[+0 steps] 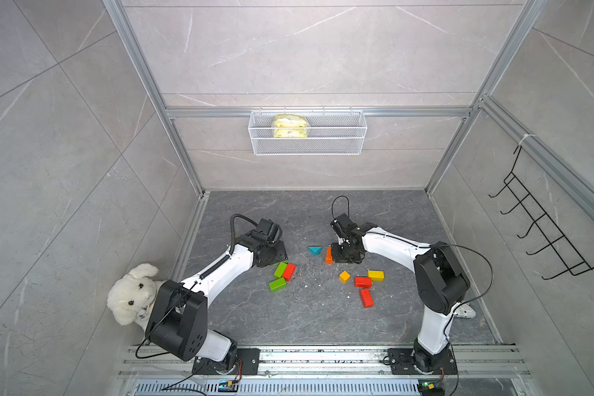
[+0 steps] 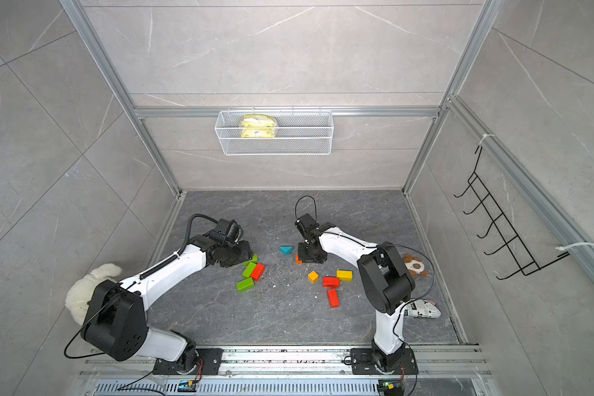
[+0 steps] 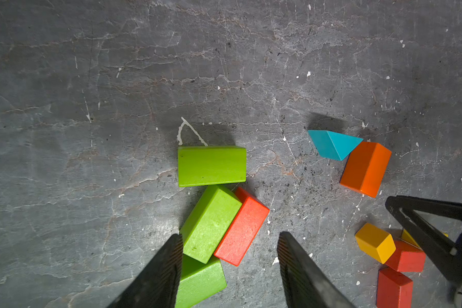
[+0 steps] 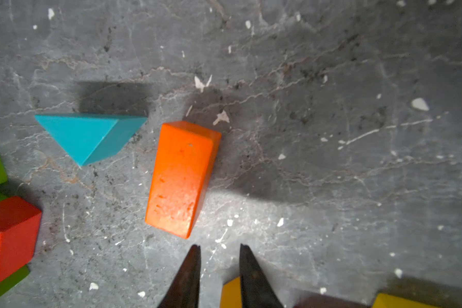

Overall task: Assemble a heart with building blocks
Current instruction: Assemble the building block at the center of the board.

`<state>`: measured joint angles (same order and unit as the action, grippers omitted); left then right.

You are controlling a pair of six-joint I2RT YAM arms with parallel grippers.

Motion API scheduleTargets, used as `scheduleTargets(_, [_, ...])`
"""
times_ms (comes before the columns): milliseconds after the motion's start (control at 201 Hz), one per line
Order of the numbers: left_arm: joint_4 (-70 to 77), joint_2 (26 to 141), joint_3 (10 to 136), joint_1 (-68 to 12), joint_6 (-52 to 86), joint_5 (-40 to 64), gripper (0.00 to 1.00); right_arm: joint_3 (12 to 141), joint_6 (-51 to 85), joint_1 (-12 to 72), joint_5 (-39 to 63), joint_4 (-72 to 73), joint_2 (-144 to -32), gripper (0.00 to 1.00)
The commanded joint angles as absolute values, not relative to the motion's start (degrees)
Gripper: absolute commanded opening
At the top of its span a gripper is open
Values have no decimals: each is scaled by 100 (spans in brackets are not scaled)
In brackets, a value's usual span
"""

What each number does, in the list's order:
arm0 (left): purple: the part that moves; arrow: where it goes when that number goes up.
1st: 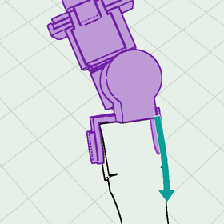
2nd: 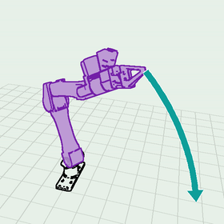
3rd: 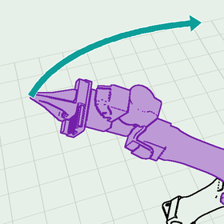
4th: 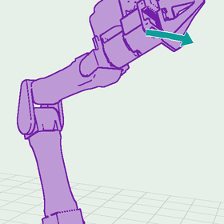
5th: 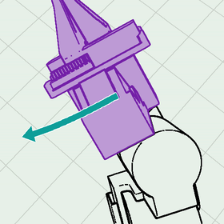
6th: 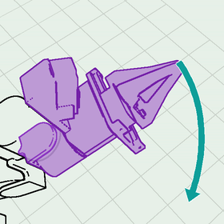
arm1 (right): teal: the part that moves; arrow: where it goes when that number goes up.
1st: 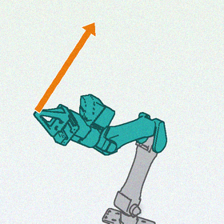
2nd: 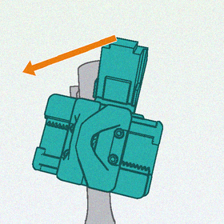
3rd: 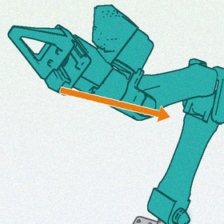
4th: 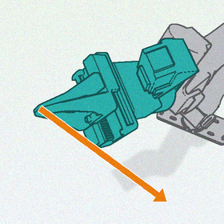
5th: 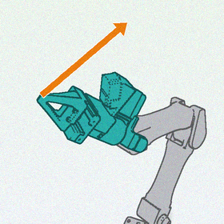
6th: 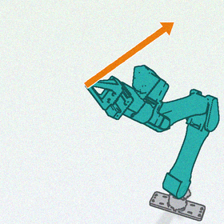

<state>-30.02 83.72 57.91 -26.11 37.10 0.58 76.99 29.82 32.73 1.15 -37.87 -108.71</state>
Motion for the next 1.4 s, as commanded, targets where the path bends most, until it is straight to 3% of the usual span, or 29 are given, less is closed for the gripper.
scheduleTargets(0, [-3120, 8398, 6020, -2628, 3708, 93, 60, 7940, 2657, 3169, 0, -3915, -11189, 28])
scheduleTargets(463, [-3129, 8490, 6022, -2628, 3732, 73, 58, 8301, 2539, 3382, 196, -4075, -11472, 26])
scheduleTargets(597, [-3103, 8517, 6003, -2628, 3718, 79, 58, 7907, 2477, 3519, 75, -4025, -11078, 31])
scheduleTargets(792, [-3068, 8541, 6011, -2628, 3694, 79, 57, 7869, 2084, 3759, 266, -4070, -10966, 45])
scheduleTargets(976, [-2999, 8536, 5909, -2627, 3744, 62, 57, 8261, 2029, 3765, 201, -4175, -11374, 33])
scheduleTargets(1399, [-2962, 8568, 5836, -2621, 3762, 44, 56, 8862, 2165, 3762, -119, -4352, -11960, 29])
